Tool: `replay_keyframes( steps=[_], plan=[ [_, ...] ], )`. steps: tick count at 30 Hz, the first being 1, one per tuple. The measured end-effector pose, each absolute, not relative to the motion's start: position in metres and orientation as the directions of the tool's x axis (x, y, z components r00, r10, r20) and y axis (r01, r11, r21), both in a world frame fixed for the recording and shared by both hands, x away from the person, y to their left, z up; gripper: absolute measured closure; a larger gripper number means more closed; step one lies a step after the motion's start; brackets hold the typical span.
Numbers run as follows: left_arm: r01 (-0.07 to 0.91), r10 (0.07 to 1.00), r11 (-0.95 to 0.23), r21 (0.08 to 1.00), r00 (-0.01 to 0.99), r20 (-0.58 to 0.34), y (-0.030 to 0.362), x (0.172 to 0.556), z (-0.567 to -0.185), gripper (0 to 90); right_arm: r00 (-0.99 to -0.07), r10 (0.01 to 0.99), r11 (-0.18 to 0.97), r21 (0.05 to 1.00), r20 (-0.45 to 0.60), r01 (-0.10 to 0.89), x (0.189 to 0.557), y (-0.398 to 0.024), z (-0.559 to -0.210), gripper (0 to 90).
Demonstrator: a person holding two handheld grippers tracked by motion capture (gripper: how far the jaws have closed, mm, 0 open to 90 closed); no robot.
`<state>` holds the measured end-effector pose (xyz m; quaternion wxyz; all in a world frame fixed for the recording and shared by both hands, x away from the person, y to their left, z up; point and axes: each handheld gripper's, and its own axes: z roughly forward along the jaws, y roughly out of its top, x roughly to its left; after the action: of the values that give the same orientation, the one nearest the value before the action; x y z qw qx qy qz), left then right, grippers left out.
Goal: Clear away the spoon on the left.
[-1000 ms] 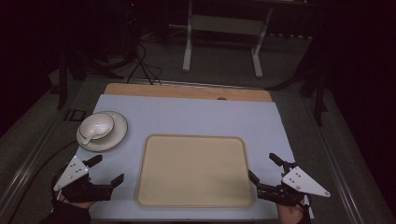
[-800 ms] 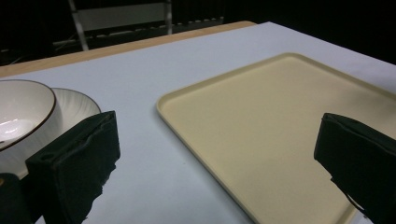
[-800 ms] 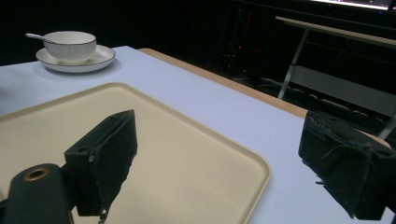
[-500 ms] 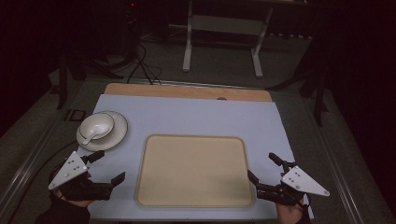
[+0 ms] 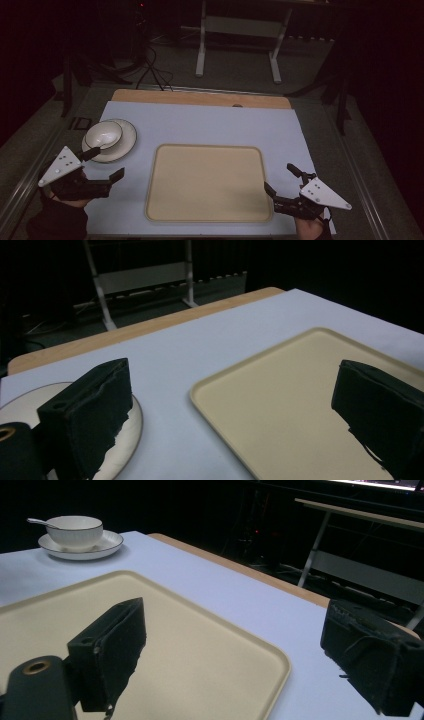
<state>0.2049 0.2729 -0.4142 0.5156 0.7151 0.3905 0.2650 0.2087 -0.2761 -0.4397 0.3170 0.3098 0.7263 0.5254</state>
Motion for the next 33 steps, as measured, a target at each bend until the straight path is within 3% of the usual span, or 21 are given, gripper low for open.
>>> replay_keyframes(
  steps=[11, 29, 33],
  plan=[
    [0.316, 0.890, -0.105, 0.943, 0.453, -0.052, 0.295, 0.222, -0.412, 5.1, -0.613, 0.779, 0.258, 0.959, -0.135, 0.117, 0.210, -0.276, -0.440, 10.9],
    [0.459, 0.952, 0.036, 0.888, 0.255, -0.170, 0.325, 0.252, -0.443, 7.3, -0.616, 0.775, 0.267, 0.957, -0.142, 0.115, 0.210, -0.275, -0.440, 11.0],
    [0.517, 0.957, 0.058, 0.854, 0.215, -0.196, 0.339, 0.261, -0.459, 15.2, -0.616, 0.774, 0.273, 0.955, -0.144, 0.120, 0.210, -0.274, -0.441, 11.0]
  ],
)
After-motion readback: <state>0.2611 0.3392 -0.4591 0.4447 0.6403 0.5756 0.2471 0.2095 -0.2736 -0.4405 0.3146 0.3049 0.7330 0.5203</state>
